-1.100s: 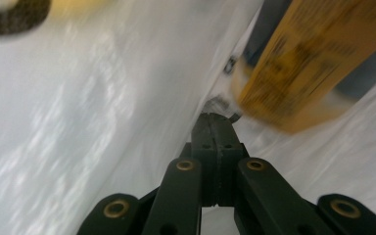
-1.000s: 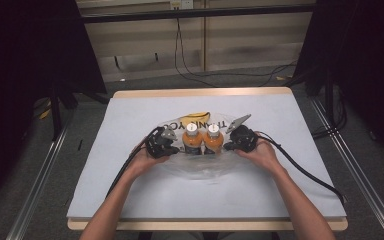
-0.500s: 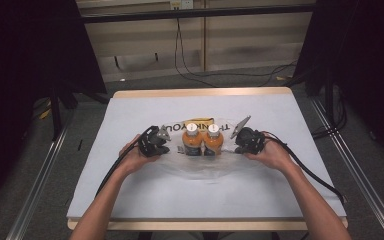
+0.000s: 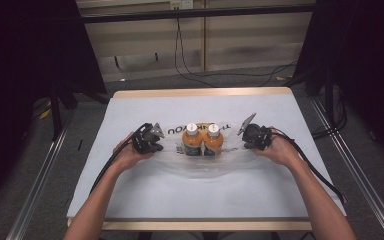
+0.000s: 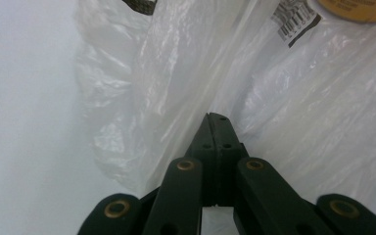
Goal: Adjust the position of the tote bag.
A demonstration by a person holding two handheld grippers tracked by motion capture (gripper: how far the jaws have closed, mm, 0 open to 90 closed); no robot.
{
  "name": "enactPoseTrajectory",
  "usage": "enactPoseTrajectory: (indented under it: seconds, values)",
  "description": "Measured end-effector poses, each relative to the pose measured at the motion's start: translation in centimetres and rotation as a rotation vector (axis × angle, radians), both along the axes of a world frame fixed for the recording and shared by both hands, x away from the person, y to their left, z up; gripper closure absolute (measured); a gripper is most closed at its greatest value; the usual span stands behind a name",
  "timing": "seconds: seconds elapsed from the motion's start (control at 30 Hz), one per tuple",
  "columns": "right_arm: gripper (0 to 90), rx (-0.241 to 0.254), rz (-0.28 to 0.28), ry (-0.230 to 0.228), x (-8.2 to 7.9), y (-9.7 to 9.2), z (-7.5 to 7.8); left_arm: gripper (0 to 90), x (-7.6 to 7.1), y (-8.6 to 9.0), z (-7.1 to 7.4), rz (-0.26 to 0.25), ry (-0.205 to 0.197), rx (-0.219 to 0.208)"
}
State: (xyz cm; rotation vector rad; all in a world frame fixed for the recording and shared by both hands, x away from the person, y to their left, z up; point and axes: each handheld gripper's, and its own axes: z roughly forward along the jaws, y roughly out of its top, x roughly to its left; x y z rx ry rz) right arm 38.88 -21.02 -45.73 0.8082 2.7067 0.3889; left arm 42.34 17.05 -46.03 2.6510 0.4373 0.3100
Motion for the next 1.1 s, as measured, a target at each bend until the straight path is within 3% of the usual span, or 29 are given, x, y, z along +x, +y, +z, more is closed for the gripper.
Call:
enactPoseTrajectory:
  seconds: [0.1, 0.27, 0.43, 0.53, 0.6, 0.63, 0.87, 0.93, 1.0, 1.1]
  values:
    - [90.0, -0.032, -0.001, 0.010, 0.0, -1.0, 0.1, 90.0, 0.2, 0.4, 0.0, 0.001, 0.012, -0.005]
    - [90.0, -0.020, -0.004, 0.020, -0.3, -1.7, 0.1, 90.0, 0.3, 0.8, 0.2, -0.004, -0.002, 0.041]
    - [90.0, 0.002, 0.011, 0.034, -0.7, -2.4, 0.1, 90.0, 0.0, 1.5, 0.2, 0.012, 0.016, 0.024]
    - [90.0, 0.011, 0.022, 0.046, -0.9, -2.7, 0.2, 90.0, 0.0, 1.7, 0.3, -0.023, 0.016, 0.049]
    - [90.0, -0.001, 0.031, 0.038, -1.3, -2.5, 0.3, 90.0, -0.2, 1.9, 0.3, -0.010, 0.024, 0.040]
    - [90.0, 0.001, 0.039, 0.042, -1.5, -2.5, 0.4, 90.0, -0.1, 2.1, 0.4, -0.027, 0.026, 0.048]
    - [90.0, 0.047, 0.070, 0.065, -2.4, -3.0, 0.4, 90.0, -1.0, 2.8, 0.5, -0.028, 0.045, 0.036]
    - [90.0, 0.050, 0.066, 0.060, -2.4, -3.0, 0.3, 90.0, -0.9, 2.9, 0.5, -0.043, 0.041, 0.036]
    - [90.0, 0.049, 0.037, 0.037, -2.1, -3.0, 0.2, 90.0, -0.7, 3.0, 0.4, -0.024, 0.013, 0.038]
    - [90.0, 0.058, 0.023, 0.033, -1.3, -2.7, 0.0, 90.0, -0.4, 3.3, 0.3, -0.010, 0.029, 0.032]
